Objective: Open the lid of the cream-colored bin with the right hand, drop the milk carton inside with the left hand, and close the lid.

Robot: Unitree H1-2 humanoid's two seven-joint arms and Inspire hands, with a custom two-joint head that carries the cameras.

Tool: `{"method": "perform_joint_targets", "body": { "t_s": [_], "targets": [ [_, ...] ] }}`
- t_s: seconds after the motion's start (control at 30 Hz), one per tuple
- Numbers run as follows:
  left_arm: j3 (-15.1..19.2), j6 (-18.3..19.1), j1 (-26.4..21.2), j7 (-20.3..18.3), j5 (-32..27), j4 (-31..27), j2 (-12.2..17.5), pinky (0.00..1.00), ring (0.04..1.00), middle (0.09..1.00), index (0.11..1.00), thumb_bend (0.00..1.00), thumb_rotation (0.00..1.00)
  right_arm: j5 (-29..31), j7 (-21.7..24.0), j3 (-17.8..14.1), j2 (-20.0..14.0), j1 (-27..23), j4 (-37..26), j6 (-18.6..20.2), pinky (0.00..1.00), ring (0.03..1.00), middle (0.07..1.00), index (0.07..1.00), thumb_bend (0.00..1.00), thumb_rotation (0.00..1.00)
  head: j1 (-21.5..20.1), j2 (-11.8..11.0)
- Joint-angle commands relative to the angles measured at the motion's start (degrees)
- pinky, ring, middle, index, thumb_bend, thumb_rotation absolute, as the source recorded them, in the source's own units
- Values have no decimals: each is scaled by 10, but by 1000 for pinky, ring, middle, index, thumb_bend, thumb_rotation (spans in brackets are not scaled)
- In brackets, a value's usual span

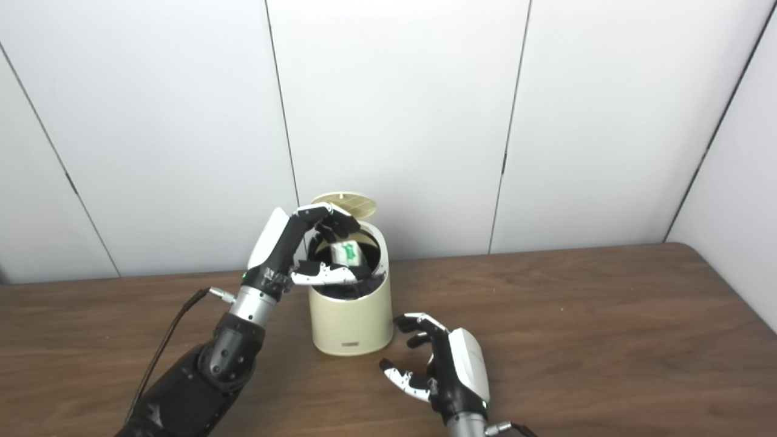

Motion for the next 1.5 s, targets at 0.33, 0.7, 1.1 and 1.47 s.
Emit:
{"method": "perform_joint_targets", "body": {
  "t_s": [0.33, 0.7, 1.1, 1.47],
  "targets": [
    [2, -5, -20, 3, -2, -7, 12, 580, 640, 640, 629, 1000, 409, 2, 29, 9, 4, 19, 6, 23, 476, 614, 677, 675, 339, 5, -1, 1],
    [2, -5, -2, 11, 0, -29, 14, 568, 624, 624, 614, 1000, 400, 0, 27, 9, 1, 17, 9, 22, 479, 612, 675, 674, 340, 7, 0, 0],
    [109, -5, 133, -7, -49, -253, -12, 476, 532, 568, 588, 476, 428, 15, 21, -3, -6, 10, 23, 6, 466, 591, 659, 668, 350, 0, 9, -3],
    [195, -4, 270, -88, -90, -356, -15, 538, 595, 632, 641, 397, 568, 41, -1, -69, -31, -6, -55, -49, 637, 744, 785, 770, 426, 555, 27, -23]
  ]
}}
